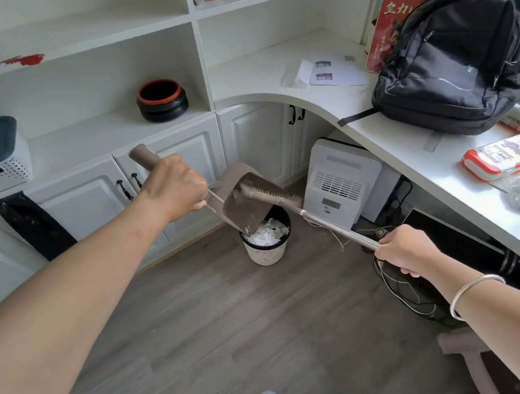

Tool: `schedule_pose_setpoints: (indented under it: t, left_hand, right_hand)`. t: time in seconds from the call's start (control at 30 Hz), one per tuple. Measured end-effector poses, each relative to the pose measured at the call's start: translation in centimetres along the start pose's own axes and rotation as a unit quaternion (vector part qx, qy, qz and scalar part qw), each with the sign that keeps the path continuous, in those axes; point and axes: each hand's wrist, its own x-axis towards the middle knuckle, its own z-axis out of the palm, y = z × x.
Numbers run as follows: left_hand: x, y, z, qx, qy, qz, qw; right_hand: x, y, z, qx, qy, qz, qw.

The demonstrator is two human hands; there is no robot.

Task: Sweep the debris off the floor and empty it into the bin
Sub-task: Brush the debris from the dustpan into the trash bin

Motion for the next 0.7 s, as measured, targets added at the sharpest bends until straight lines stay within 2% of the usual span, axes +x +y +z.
schedule_pose_setpoints:
  t: [0.17, 0.37, 0.53, 0.7]
  left_hand:
    - [0.4, 0.2, -0.2, -0.012, 0.002, 0.012, 1.0]
    - [-0.3, -0.6, -0.3, -0.024, -0.01, -0.019, 0.999]
    - [-0.9, -1.3, -0.3, -0.016, 0.002, -0.045, 0.999]
    - [-0.6, -0.8, -0.3, -0.016, 0.0, -0.027, 0.999]
  right_hand:
    - [-0.1, -0.8, 0.7, -0.002, 0.02, -0.024, 1.0]
    - [0.2, -1.2, 1.4, -0.009, 0.018, -0.032, 0.999]
    - [-0.1, -1.5, 1.2, -0.062, 0.034, -0.044, 0.997]
    - [-0.1, -1.9, 1.4, -0.079, 0.035, -0.057, 0.995]
